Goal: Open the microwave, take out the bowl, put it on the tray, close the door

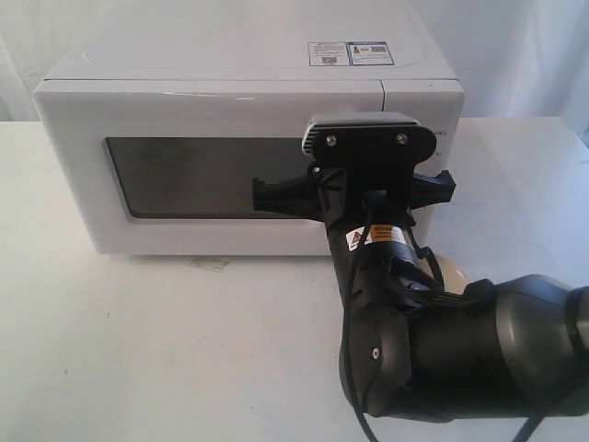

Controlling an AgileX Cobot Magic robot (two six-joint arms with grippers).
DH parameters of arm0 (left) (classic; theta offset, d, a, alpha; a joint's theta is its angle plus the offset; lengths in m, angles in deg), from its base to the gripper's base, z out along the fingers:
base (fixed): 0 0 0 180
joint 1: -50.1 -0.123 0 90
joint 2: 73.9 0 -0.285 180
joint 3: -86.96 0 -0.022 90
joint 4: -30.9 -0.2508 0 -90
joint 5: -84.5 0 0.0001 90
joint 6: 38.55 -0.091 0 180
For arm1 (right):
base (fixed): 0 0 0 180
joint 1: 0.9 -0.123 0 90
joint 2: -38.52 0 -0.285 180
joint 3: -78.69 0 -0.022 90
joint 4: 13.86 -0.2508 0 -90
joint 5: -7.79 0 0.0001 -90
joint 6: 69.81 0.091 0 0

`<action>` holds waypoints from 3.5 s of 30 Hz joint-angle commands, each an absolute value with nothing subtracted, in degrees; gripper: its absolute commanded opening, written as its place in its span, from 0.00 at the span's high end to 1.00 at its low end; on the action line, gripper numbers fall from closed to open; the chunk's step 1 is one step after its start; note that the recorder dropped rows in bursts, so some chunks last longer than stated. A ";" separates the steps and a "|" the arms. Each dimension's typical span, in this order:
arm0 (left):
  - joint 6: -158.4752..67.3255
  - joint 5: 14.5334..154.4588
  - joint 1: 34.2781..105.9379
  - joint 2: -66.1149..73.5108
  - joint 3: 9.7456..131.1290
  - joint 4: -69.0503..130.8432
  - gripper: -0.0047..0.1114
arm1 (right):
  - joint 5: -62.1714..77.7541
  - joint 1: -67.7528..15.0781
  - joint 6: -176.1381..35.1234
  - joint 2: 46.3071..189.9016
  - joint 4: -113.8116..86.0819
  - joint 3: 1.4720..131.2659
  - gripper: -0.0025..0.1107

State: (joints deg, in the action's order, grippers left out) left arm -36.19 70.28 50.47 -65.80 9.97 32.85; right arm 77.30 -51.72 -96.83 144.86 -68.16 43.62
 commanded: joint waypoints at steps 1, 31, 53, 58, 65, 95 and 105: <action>-35.92 69.94 50.24 -66.11 9.75 32.82 0.96 | 77.75 -51.76 -96.65 144.73 -68.12 43.17 0.98; -35.92 69.94 50.24 -66.11 9.75 32.82 0.96 | 77.75 -51.76 -96.65 144.73 -68.12 43.17 0.98; -35.92 69.94 50.24 -66.11 9.75 32.82 0.96 | 38.41 -42.70 -122.47 101.69 -86.01 34.66 0.98; -35.92 69.94 50.24 -66.11 9.75 32.82 0.96 | 27.04 -31.57 -122.71 91.77 -85.86 28.01 0.98; -35.92 69.94 50.24 -66.11 9.75 32.82 0.96 | 22.06 -19.98 -122.71 76.32 -85.86 16.59 0.98; -35.92 69.94 50.24 -66.11 9.75 32.82 0.96 | 9.07 -6.26 -117.47 46.31 -86.00 3.69 0.98; -35.92 69.94 50.24 -66.11 9.75 32.82 0.96 | 2.83 -6.26 -91.27 46.31 -36.10 1.47 0.98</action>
State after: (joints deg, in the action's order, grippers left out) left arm -36.19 70.08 50.35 -65.88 9.97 32.85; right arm 5.23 -6.64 -105.96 46.68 -55.81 2.17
